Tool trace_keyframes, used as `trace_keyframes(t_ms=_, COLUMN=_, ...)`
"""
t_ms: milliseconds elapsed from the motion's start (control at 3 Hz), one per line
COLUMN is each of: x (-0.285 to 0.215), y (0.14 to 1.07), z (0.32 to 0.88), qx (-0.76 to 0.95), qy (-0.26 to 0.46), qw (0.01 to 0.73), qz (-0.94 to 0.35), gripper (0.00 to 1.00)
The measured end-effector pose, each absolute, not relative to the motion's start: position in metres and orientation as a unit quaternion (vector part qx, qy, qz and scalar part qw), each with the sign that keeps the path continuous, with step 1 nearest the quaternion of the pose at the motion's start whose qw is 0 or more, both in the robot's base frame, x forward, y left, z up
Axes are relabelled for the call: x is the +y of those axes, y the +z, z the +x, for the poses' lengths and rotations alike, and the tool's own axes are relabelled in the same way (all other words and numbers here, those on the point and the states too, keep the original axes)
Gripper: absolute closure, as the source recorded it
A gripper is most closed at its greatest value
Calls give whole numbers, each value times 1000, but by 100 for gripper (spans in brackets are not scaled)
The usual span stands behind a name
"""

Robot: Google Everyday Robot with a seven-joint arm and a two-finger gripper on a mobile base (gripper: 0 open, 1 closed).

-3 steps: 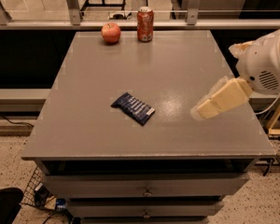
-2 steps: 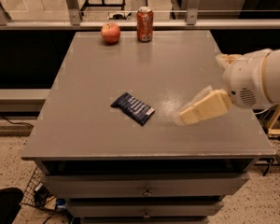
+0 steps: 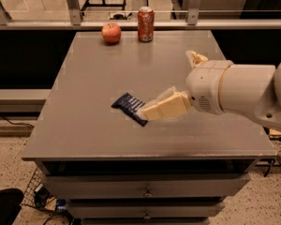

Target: Move rxbar blueberry near coke can

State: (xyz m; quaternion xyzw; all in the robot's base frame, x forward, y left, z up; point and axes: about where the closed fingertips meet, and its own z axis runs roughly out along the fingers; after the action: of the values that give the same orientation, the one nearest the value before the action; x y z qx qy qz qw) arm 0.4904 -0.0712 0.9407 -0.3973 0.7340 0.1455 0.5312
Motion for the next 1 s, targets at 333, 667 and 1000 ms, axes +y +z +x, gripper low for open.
trace_keyframes(t_ms=333, x=-69, y=941, z=490, qx=733, qy=146, qw=531, qz=-399, gripper=0)
trace_keyframes(t_ms=667, x=-61, y=936, z=493, qx=728, qy=160, qw=533, qz=-401, gripper=0)
trace_keyframes(t_ms=1000, x=-48, y=921, z=498, qx=717, qy=188, qw=535, qz=-405, gripper=0)
